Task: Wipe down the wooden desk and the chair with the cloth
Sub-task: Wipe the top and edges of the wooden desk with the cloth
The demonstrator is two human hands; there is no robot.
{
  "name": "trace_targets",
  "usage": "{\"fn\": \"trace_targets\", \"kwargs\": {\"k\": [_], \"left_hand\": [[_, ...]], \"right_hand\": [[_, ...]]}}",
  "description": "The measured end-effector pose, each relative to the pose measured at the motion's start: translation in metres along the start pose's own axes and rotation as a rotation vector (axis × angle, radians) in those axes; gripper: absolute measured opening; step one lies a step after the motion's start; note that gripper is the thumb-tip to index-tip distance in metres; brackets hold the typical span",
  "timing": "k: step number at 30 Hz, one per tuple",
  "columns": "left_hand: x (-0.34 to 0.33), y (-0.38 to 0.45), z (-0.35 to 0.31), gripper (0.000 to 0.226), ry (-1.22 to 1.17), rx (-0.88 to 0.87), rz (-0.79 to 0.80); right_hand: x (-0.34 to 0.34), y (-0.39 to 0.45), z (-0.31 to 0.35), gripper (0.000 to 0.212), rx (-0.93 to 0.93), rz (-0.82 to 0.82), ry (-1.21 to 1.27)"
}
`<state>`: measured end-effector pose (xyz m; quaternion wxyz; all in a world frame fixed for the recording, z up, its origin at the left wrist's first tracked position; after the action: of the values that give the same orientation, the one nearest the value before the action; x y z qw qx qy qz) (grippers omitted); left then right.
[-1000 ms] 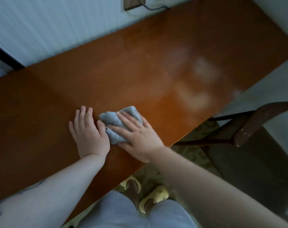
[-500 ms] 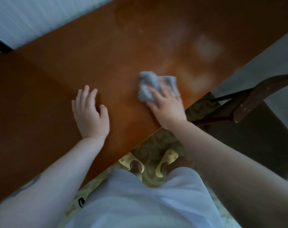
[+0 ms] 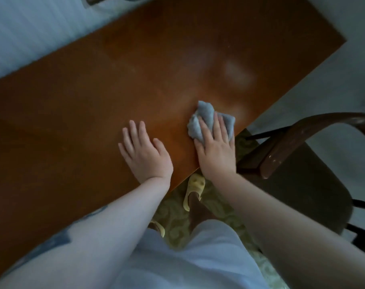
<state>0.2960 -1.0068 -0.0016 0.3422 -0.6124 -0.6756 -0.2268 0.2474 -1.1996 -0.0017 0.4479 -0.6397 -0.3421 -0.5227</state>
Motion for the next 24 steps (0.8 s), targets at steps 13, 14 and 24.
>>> {"fn": "trace_targets", "kwargs": {"k": [13, 14, 24], "left_hand": [[-0.001, 0.000, 0.001, 0.046, 0.101, 0.047, -0.072], [-0.001, 0.000, 0.002, 0.046, 0.095, 0.047, -0.078], [0.000, 0.001, 0.003, 0.046, 0.100, 0.033, -0.115]], "right_hand": [[0.003, 0.017, 0.017, 0.056, 0.261, -0.045, -0.030], [0.000, 0.008, 0.031, 0.056, 0.352, -0.042, -0.038], [0.006, 0.016, 0.051, 0.054, 0.517, -0.065, -0.035]]}}
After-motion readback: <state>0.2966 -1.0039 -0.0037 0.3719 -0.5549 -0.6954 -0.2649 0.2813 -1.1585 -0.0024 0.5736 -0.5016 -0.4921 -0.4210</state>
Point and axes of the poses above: each hand's wrist, its own y-axis towards the middle knuckle, its own x-axis out of the back of the hand, z = x × y, the point moved 10 cm from there along y, towards the middle knuckle, and after that the axes turned 14 degrees about -y, right-handed, at the moved point
